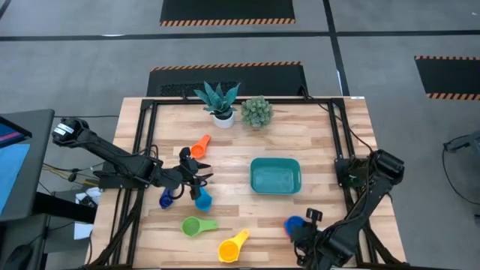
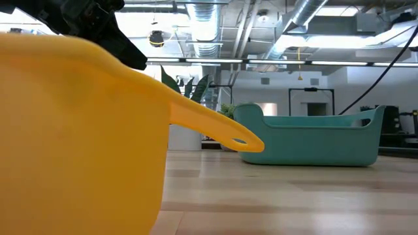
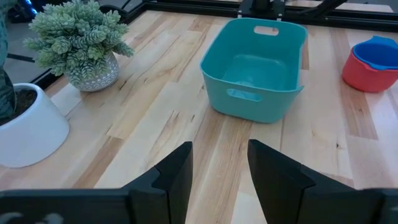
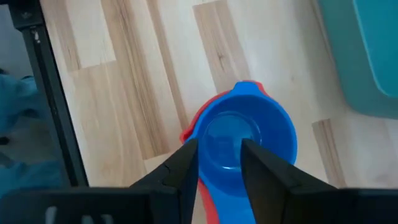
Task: Nest measuring cups in basket
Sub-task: Prepare the measuring cups
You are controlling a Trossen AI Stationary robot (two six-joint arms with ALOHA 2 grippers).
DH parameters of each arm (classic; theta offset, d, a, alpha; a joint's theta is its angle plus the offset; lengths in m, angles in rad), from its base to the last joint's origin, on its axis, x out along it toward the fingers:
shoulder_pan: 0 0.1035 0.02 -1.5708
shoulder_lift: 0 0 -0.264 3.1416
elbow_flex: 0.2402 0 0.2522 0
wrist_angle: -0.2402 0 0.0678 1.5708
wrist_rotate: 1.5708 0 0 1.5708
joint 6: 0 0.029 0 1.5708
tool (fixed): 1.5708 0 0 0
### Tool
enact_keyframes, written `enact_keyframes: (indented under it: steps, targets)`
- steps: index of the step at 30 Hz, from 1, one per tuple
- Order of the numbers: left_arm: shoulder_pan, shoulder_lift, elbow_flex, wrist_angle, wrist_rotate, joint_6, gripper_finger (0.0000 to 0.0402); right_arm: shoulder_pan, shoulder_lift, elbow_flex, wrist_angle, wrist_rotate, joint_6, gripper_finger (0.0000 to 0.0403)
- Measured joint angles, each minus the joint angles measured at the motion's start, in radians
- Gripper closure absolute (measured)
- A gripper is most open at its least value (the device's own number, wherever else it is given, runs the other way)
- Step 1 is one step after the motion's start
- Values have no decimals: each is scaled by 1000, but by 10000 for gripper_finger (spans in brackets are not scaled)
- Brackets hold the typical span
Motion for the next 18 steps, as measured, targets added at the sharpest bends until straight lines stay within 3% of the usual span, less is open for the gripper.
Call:
enact_keyframes:
  steps: [7, 13, 18]
  targets:
    - [0, 0, 0, 0, 14, -6, 256, -87, -5, 29, 81, 145, -309, 255]
    - [0, 0, 0, -6, 165, -53, 256, -187, -2, 25, 331, 99, -674, 265]
    - [0, 0, 0, -37, 167, -43, 256, -272, 0, -8, 577, -62, -949, 270]
